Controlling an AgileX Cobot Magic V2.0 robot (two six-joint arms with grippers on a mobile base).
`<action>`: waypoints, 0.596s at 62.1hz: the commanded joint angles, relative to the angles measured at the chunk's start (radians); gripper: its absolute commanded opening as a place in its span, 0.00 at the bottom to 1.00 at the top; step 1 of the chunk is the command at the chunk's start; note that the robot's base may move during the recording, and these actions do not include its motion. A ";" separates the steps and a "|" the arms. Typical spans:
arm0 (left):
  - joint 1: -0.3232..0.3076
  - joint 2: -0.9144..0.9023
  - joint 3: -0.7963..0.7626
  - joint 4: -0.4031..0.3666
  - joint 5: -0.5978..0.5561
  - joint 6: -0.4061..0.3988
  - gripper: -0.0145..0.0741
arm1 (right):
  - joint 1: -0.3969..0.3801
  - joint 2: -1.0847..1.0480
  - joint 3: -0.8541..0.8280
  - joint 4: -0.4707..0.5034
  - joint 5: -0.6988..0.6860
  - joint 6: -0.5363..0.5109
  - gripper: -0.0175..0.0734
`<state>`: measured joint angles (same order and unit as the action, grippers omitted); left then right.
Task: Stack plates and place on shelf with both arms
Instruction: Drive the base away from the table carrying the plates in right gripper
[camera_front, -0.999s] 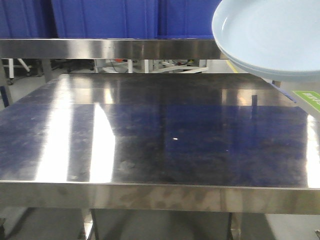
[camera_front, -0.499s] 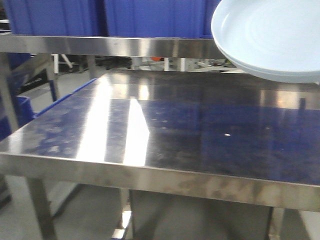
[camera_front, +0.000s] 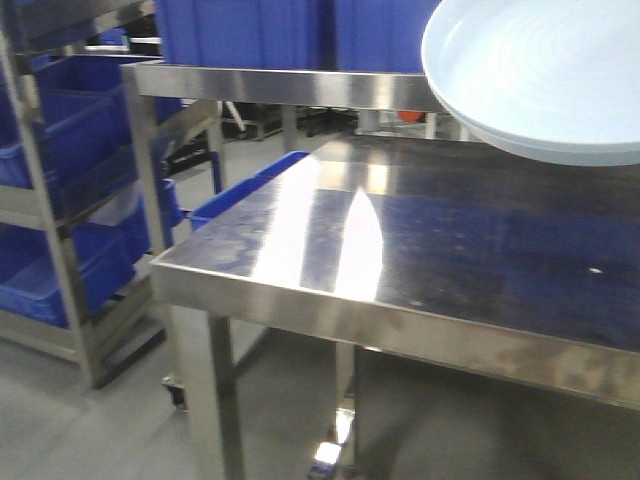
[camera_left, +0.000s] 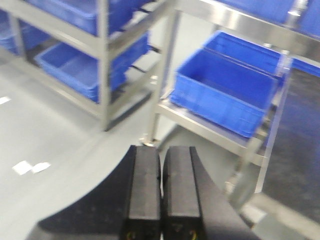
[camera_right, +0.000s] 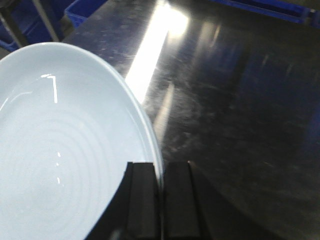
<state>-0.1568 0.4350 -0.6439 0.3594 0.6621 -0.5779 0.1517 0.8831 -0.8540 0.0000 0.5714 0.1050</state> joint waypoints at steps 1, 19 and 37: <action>0.002 0.007 -0.027 0.013 -0.079 -0.007 0.27 | -0.006 -0.012 -0.031 0.000 -0.086 -0.005 0.25; 0.002 0.007 -0.027 0.013 -0.079 -0.007 0.27 | -0.006 -0.012 -0.031 0.000 -0.086 -0.005 0.25; 0.002 0.007 -0.027 0.013 -0.079 -0.007 0.27 | -0.006 -0.012 -0.031 0.000 -0.086 -0.005 0.25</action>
<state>-0.1568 0.4350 -0.6439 0.3594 0.6621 -0.5779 0.1517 0.8831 -0.8540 0.0000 0.5714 0.1050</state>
